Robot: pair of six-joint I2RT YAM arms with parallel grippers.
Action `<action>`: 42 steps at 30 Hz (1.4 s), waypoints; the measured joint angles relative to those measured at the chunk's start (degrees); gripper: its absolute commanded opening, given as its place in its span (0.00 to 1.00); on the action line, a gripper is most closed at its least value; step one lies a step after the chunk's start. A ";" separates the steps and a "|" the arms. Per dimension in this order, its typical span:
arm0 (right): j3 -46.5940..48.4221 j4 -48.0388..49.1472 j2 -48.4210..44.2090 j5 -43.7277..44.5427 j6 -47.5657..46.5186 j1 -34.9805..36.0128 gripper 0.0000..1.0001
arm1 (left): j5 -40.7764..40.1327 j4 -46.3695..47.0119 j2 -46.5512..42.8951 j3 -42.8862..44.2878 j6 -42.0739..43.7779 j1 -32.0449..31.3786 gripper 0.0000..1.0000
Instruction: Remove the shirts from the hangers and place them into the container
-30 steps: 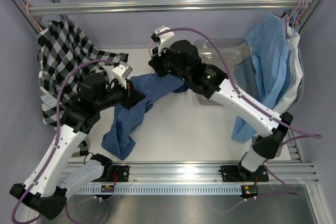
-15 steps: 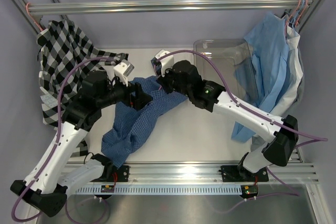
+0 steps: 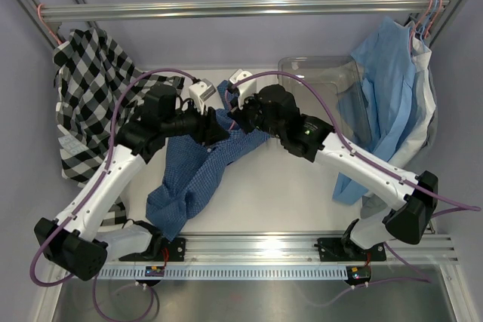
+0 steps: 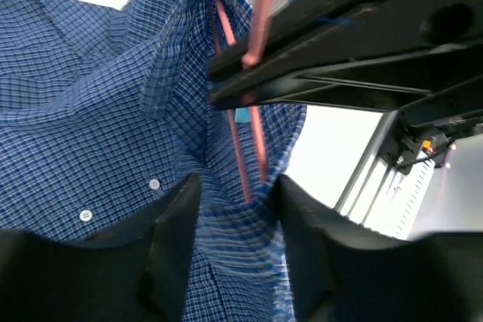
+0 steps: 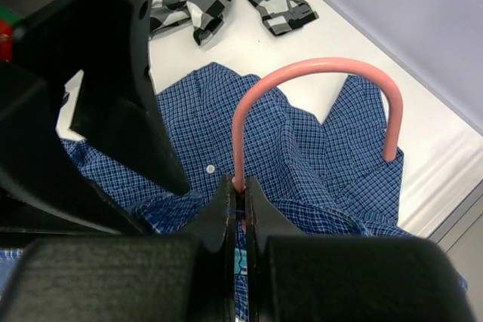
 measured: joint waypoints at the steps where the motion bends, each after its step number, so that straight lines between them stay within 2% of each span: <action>1: -0.07 -0.04 0.00 -0.07 0.00 -0.15 0.00 | 0.46 -0.15 0.26 0.22 0.17 0.00 0.36; 2: -0.15 -0.04 0.00 -0.28 0.02 -0.39 0.00 | 0.98 -0.24 0.33 0.33 0.42 -0.04 0.26; 6: -0.24 0.00 0.00 -0.59 0.04 -1.31 0.00 | 2.21 -0.57 0.31 1.55 0.87 -0.28 0.11; 10: -0.24 -0.02 0.00 -1.01 0.11 -2.62 0.00 | 1.70 -0.92 0.31 2.82 1.20 -0.28 0.09; 13: -0.24 -0.02 0.00 -1.01 0.50 -3.43 0.00 | 0.46 -2.40 0.31 3.89 1.84 -0.28 0.00; 25: -0.04 -0.02 2.75 -0.98 9.20 -11.28 0.00 | -7.78 -11.82 -1.86 7.15 4.44 -0.28 0.00; 35: 6.93 -2.58 5.92 -4.33 15.43 -12.63 0.00 | -17.11 -14.29 -19.23 -1.07 2.62 -0.28 0.00; 42: 10.45 -5.81 6.45 -7.26 16.46 -12.63 0.00 | -19.89 -11.45 -25.94 -7.63 -0.87 -0.28 0.01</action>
